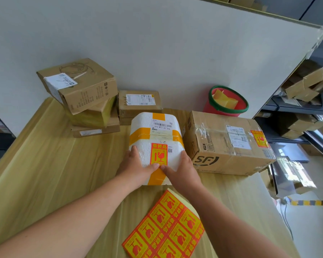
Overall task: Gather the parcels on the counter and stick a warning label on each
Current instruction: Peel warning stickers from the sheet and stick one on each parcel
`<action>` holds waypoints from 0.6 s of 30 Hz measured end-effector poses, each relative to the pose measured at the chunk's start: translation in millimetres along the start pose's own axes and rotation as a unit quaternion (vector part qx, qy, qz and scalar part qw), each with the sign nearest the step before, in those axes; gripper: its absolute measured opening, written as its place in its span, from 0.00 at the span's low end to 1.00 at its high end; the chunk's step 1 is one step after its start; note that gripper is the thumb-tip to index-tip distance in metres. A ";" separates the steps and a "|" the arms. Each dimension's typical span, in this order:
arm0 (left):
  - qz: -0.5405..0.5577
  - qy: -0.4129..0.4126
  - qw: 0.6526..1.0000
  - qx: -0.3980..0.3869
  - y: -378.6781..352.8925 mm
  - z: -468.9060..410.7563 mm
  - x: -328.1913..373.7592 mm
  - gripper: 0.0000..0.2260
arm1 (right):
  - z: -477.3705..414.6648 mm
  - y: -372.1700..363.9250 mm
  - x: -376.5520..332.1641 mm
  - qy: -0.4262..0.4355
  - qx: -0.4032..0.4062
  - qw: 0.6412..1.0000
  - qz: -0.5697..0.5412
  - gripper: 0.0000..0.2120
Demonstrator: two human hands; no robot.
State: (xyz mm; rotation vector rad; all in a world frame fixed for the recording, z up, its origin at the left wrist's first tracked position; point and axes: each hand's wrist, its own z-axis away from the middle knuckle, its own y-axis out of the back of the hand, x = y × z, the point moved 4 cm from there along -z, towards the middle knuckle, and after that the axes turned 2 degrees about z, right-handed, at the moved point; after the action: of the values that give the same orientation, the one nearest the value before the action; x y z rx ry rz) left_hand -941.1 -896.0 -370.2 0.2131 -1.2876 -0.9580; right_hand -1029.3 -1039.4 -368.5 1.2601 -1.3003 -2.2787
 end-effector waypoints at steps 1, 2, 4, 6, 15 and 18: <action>0.002 0.000 1.000 -0.003 -2.3 -5.8 2.0 0.39 | -6.2 0.1 0.9 -0.004 -0.002 1.000 -0.003 0.45; 0.007 0.001 1.000 -0.005 -4.9 -11.9 3.6 0.39 | -12.6 -0.2 2.1 -0.008 -0.004 1.000 -0.007 0.46; 0.020 0.006 1.000 -0.010 -10.2 -24.2 4.8 0.39 | -25.0 -2.2 3.7 -0.012 -0.006 1.000 -0.010 0.47; 0.025 0.012 1.000 -0.011 -14.5 -34.2 4.8 0.39 | -35.7 -5.3 5.3 -0.016 -0.006 1.000 -0.014 0.46; 0.017 -0.005 1.000 0.013 -12.6 -65.9 0.4 0.41 | -63.7 -5.4 -15.2 0.021 0.056 0.998 -0.020 0.38; -0.014 -0.013 0.996 0.088 17.1 -104.1 10.3 0.39 | -98.7 6.6 -44.7 0.050 0.067 0.996 -0.041 0.34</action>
State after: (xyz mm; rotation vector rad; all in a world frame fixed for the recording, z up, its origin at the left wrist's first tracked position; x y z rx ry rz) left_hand -842.0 -930.3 -385.3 0.3578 -1.3975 -0.8736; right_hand -927.5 -1076.6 -361.3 1.4767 -1.4114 -2.1816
